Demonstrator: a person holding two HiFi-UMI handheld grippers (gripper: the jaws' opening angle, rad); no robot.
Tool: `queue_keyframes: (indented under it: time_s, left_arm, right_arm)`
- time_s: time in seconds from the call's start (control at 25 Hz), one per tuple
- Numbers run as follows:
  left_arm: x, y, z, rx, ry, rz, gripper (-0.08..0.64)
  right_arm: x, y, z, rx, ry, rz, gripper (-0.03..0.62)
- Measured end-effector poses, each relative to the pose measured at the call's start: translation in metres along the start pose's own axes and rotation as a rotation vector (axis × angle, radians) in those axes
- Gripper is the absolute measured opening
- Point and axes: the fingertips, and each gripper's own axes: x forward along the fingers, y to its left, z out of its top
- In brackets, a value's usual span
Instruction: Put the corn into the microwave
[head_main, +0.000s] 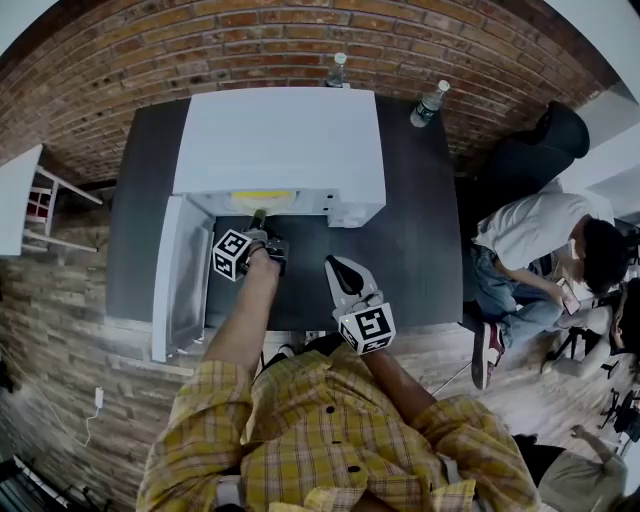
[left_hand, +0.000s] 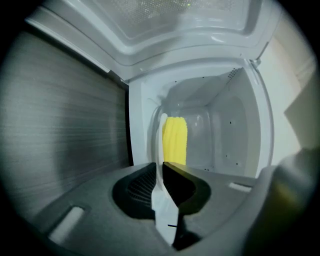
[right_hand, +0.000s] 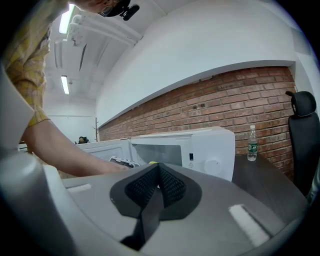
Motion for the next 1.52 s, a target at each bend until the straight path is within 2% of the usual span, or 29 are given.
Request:
queue_keyframes:
  time_s: [0.12, 0.4, 0.68, 0.88, 1.04, 1.4, 1.52]
  left_arm:
    - [0.002, 0.007, 0.002, -0.016, 0.005, 0.025, 0.078]
    - [0.000, 0.006, -0.001, -0.032, 0.024, 0.019, 0.087]
    - [-0.015, -0.005, -0.007, -0.047, 0.048, -0.032, 0.086]
    - [-0.031, -0.012, -0.011, -0.034, 0.059, -0.054, 0.064]
    - [-0.047, -0.023, -0.019, -0.014, 0.085, -0.083, 0.000]
    - [-0.093, -0.060, -0.031, 0.017, 0.130, -0.184, 0.000]
    - [-0.111, -0.067, -0.037, 0.067, 0.158, -0.194, -0.002]
  right_arm:
    - [0.000, 0.001, 0.000, 0.000, 0.002, 0.003, 0.003]
    - [0.000, 0.001, -0.002, 0.001, 0.010, -0.001, 0.003]
    - [0.002, 0.004, -0.007, -0.011, 0.034, -0.017, 0.003]
    - [-0.001, 0.008, -0.009, -0.021, 0.049, -0.035, 0.003]
    - [-0.002, 0.013, -0.008, -0.032, 0.053, -0.045, 0.003]
    - [-0.008, 0.032, -0.005, -0.024, 0.049, -0.063, 0.003]
    - [-0.012, 0.039, -0.004, -0.032, 0.048, -0.070, 0.003]
